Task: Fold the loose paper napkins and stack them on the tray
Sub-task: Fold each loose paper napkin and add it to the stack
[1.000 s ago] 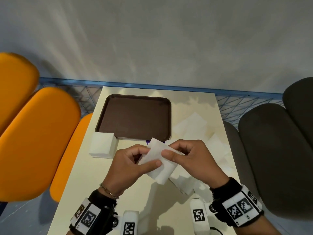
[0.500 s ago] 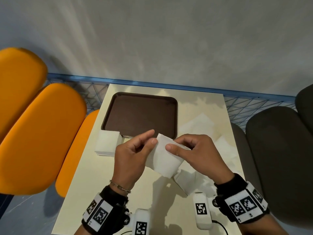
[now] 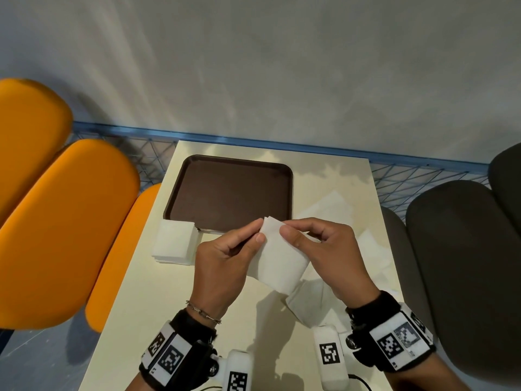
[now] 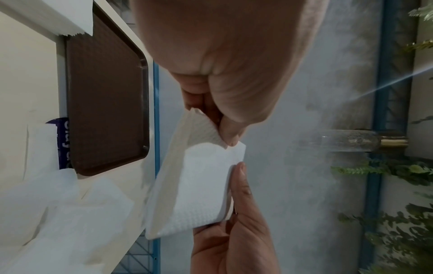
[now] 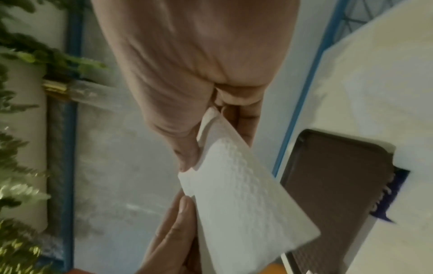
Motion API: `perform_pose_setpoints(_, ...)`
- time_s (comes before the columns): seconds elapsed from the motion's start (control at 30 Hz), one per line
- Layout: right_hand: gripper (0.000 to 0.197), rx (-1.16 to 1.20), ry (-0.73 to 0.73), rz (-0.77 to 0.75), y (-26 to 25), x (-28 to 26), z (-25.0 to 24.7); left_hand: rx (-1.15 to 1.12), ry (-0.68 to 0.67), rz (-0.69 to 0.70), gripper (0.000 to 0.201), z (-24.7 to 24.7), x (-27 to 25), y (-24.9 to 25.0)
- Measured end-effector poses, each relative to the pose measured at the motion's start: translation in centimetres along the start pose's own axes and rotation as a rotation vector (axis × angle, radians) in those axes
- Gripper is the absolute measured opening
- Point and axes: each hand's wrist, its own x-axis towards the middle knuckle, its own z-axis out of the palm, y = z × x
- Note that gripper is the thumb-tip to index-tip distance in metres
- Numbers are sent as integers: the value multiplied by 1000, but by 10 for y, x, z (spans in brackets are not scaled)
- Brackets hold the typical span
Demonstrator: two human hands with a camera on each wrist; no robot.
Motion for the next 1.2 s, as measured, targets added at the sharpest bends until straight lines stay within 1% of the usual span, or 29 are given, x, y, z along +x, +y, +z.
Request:
perform_pose_setpoints(0.17,11,50,25,17,-4,1,3,-63,-11,5,34,3,0,9)
perform_pose_setpoints(0.3,16,52,23,-8,-5,2,5,-77,8,22,33,3,2,11)
perform_pose_setpoints(0.47,17,61,9,-51,-7,4,7,-145,20,-23,30,-1,3,11)
perform_pose_setpoints(0.77,20,64,19,-59,-6,4,11,-92,-10,6,34,-4,1,10)
perform_pose_setpoints(1.2,16,65,4,-87,-9,0,14,-95,-37,25,33,-7,-2,17)
